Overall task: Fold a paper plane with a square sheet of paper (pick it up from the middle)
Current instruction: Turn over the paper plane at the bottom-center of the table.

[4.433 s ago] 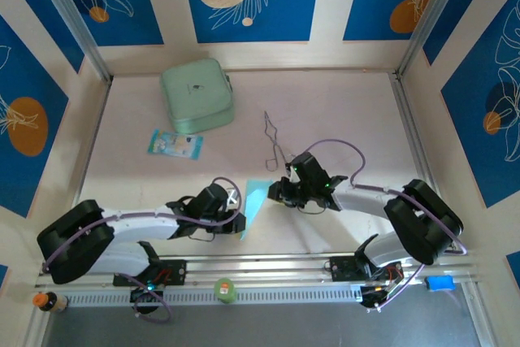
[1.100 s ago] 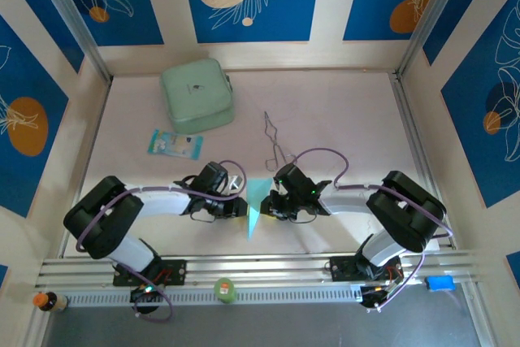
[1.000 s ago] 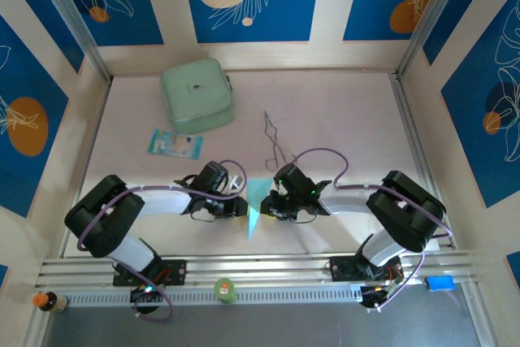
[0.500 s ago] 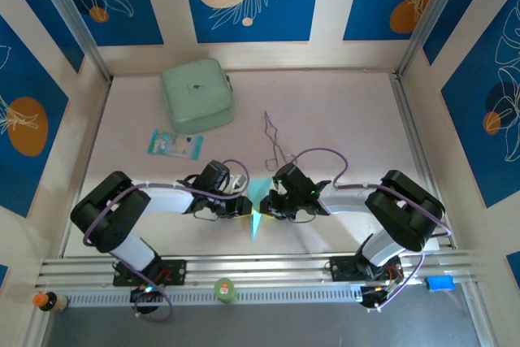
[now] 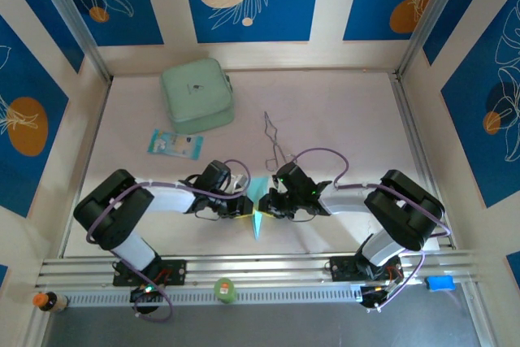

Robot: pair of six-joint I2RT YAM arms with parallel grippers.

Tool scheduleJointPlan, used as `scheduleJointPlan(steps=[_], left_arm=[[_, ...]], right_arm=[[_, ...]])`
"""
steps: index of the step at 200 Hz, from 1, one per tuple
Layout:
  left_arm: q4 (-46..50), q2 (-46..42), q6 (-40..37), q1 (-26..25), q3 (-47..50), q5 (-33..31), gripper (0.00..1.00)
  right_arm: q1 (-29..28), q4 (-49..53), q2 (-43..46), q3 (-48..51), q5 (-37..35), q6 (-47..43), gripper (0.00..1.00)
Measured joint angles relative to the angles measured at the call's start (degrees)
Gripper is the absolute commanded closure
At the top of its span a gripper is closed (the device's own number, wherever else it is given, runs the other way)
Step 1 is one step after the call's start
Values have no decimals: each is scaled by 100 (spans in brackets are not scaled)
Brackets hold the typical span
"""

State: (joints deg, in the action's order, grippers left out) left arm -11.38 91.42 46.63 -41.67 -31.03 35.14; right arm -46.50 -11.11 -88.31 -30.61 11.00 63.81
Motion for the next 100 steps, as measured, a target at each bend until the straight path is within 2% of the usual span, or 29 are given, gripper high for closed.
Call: scheduleJointPlan(steps=[27, 42, 100], left_arm=[[7, 42, 42, -186, -63, -107, 92], [326, -107, -4, -212, -144, -293, 94], [3080, -1169, -769, -212, -1478, -1954, 96]], right_arm=[[20, -22, 28, 68, 11, 33, 83], [39, 59, 201, 131, -31, 35, 82], [166, 623, 1097, 151, -363, 2, 81]])
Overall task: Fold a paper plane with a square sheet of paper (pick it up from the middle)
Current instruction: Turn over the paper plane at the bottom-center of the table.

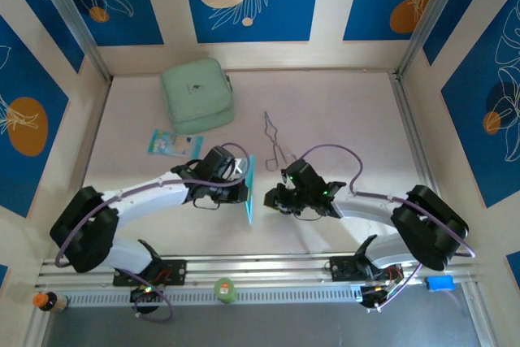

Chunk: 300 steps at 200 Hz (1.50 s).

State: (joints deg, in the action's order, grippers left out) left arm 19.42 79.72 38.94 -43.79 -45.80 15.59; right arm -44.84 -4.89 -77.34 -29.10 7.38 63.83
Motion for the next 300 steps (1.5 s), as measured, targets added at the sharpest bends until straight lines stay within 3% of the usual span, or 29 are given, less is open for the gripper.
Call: scheduleJointPlan(steps=[43, 81, 300], left_arm=[[1751, 136, -564, 0, -750, -1014, 96], [2352, 415, -791, 0, -815, -1276, 96], [2288, 1003, -905, -157, -807, -1311, 87]], right_arm=[[-9, 129, 28, 0, -52, -17, 79], [-118, 44, -164, -15, -31, -35, 79], [-166, -85, -553, -170, 59, -35, 79]])
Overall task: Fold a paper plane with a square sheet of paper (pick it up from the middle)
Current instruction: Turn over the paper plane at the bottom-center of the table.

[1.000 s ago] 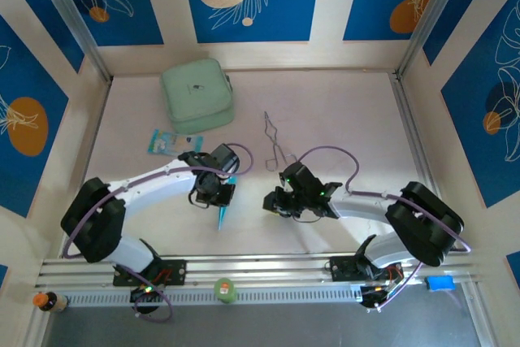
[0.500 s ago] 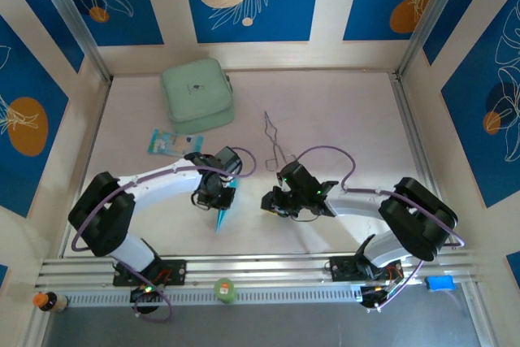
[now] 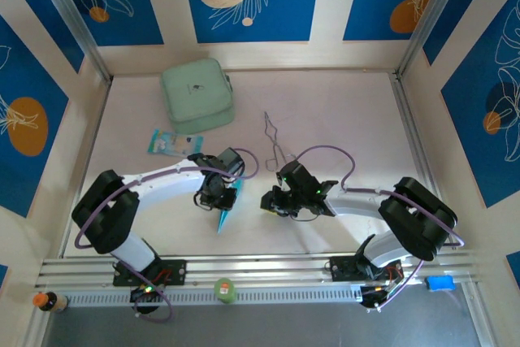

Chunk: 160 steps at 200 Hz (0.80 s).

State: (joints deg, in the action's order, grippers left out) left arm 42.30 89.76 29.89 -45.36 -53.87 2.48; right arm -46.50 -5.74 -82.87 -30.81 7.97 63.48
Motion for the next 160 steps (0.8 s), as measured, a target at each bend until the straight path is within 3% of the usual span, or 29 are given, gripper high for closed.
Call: scheduleJointPlan(steps=[160], left_arm=[[-269, 212, 66, -181, 79, -140, 82]], right_arm=[[0, 22, 0, -7, 0, -2, 78]])
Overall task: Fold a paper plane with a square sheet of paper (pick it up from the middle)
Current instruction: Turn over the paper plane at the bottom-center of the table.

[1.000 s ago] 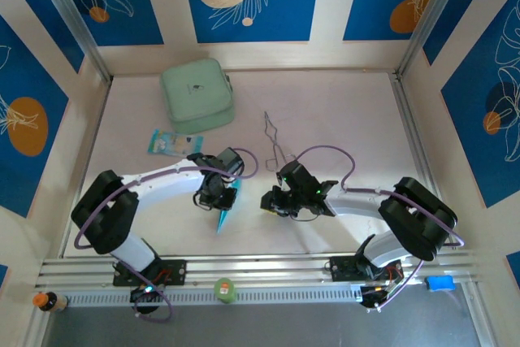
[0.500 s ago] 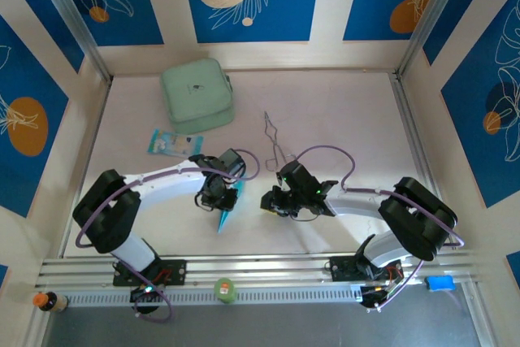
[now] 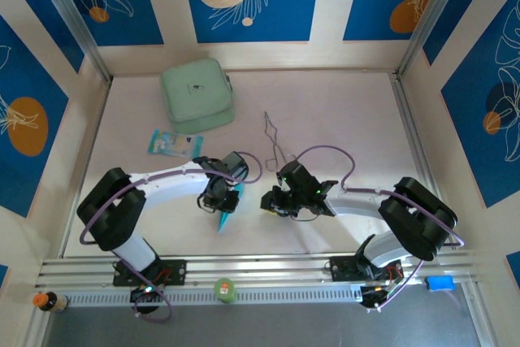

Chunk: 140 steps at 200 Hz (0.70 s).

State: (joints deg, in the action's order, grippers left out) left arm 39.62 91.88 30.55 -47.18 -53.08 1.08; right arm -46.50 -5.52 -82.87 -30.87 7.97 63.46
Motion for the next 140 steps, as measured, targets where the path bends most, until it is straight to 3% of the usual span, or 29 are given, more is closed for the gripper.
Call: scheduleJointPlan(steps=[140], left_arm=[[-323, 116, 319, -162, 205, -369, 76]], right_arm=[[2, 0, 2, -2, 0, 2, 79]])
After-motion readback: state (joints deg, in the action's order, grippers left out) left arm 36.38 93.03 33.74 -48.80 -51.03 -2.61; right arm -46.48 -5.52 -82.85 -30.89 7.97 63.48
